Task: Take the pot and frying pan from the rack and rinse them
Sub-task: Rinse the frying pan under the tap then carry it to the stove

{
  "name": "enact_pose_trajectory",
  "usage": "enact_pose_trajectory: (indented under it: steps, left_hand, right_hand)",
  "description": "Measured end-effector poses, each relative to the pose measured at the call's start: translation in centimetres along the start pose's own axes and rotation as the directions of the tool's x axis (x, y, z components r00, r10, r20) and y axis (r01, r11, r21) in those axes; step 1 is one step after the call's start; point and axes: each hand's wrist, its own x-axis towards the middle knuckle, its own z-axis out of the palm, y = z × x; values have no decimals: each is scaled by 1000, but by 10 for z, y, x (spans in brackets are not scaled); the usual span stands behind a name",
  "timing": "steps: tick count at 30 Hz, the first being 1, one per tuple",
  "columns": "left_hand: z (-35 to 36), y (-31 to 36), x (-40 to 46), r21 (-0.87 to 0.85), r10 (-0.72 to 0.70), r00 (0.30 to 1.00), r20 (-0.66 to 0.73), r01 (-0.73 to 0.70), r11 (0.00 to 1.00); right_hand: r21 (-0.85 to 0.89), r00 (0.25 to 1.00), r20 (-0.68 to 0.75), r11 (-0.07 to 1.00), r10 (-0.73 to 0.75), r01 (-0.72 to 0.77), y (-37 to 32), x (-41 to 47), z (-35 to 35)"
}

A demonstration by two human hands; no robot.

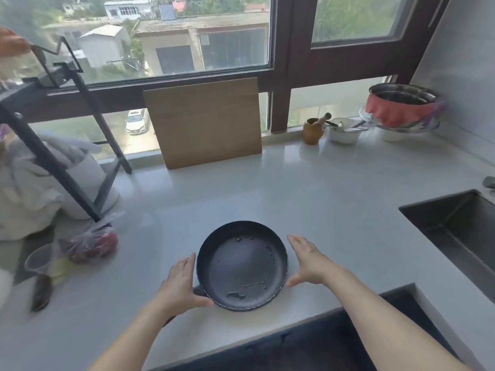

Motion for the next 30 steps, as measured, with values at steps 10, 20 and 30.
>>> enact_pose_trajectory:
  steps: [10,20,30]
  left_hand:
    - [12,-13,35,-198,89,993,74,-73,977]
    - [5,11,29,-542,178,977,119,-86,836]
    - [-24,139,100,-358,372,904,212,-282,890]
  right_hand:
    - [140,976,192,987,-101,74,27,58,6]
    - [292,944,176,931,-277,219,27,52,9]
    - [344,997,-77,938,-4,30,111,-8,-57]
